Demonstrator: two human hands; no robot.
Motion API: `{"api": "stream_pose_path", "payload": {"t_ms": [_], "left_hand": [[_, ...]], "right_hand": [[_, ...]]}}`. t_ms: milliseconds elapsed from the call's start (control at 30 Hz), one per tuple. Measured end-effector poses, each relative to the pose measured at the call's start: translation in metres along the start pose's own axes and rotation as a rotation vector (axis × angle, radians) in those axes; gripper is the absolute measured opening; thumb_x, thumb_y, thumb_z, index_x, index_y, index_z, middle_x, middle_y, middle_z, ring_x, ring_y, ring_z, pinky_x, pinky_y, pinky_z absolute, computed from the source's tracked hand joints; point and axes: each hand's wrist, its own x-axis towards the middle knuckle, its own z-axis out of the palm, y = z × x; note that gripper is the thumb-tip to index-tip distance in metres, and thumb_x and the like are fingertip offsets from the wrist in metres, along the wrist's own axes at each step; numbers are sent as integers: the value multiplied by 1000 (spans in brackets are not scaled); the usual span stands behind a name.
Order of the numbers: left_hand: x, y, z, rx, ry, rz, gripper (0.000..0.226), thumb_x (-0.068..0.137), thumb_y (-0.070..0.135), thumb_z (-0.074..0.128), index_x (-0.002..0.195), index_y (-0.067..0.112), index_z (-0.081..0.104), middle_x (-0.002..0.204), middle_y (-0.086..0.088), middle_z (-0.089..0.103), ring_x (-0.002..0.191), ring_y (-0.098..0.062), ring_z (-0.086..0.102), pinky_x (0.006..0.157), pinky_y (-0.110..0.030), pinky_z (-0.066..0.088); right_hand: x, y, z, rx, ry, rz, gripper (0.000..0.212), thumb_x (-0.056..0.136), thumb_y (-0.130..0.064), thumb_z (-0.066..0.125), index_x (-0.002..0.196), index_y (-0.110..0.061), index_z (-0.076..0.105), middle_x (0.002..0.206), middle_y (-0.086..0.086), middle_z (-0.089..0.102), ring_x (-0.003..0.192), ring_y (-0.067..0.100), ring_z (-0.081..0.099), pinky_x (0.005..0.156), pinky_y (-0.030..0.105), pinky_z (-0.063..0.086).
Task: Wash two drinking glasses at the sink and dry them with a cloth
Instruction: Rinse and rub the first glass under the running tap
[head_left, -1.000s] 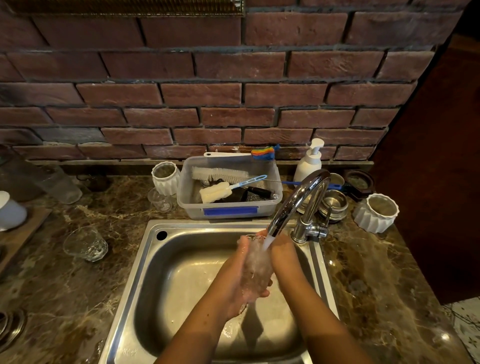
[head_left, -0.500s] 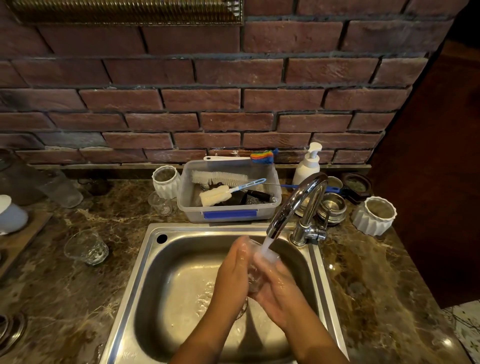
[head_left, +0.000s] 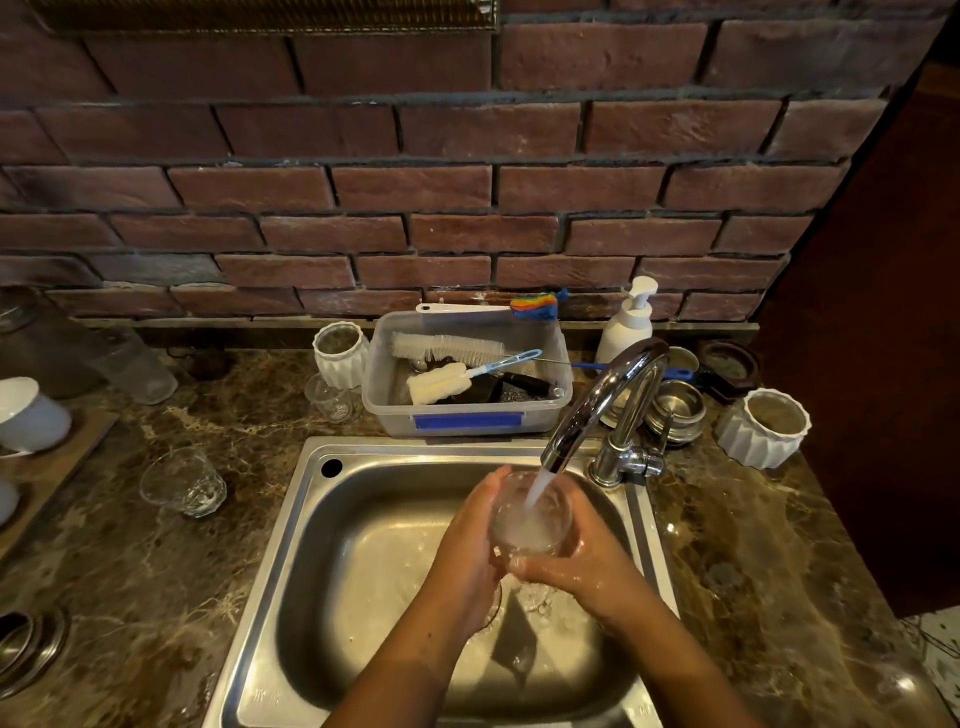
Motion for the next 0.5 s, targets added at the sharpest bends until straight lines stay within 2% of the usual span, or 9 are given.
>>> {"api": "stream_pose_path", "payload": {"t_ms": [33, 100, 200, 300, 400, 500], "left_hand": [[0, 0, -2, 7, 7, -5, 54, 91, 55, 50, 136, 28, 60, 135, -7, 64, 121, -26, 63, 101, -45, 54], [-2, -1, -4, 30, 0, -3, 46, 98, 49, 47, 140, 31, 54, 141, -5, 57, 127, -27, 58, 107, -53, 48], [-3, -2, -3, 43, 2, 18, 50, 97, 49, 46, 144, 31, 49, 145, -3, 53, 131, -26, 53, 108, -54, 48], [-1, 2, -5, 18, 23, 16, 53, 96, 48, 49, 146, 32, 47, 149, -5, 49, 135, -28, 50, 113, -54, 41], [-1, 2, -7, 23, 9, 16, 50, 98, 46, 49, 145, 32, 47, 149, -4, 50, 134, -28, 51, 113, -56, 40], [0, 1, -8, 13, 24, 22, 47, 100, 44, 48, 145, 30, 49, 149, -5, 50, 135, -28, 50, 115, -54, 40]], "right_hand": [[-1, 2, 1, -4, -31, 9, 85, 63, -26, 92, 132, -48, 48, 127, -20, 63, 121, 6, 60, 98, 29, 55], [-2, 5, -1, 7, -34, -7, 84, 64, -28, 92, 133, -46, 49, 128, -17, 64, 121, 7, 61, 97, 29, 55], [2, 8, -1, 47, 15, -3, 88, 65, -24, 92, 139, -34, 46, 130, -9, 64, 124, 14, 61, 101, 37, 54], [4, 12, 1, 11, -61, 1, 88, 67, -26, 92, 138, -44, 45, 129, -18, 62, 124, 8, 60, 97, 29, 55], [5, 10, 1, 16, -39, 9, 84, 62, -36, 94, 129, -57, 48, 124, -25, 63, 119, 2, 61, 89, 19, 55], [9, 16, 3, 54, -41, 10, 91, 63, -36, 94, 138, -47, 44, 133, -15, 61, 126, 11, 59, 95, 28, 55]]}}
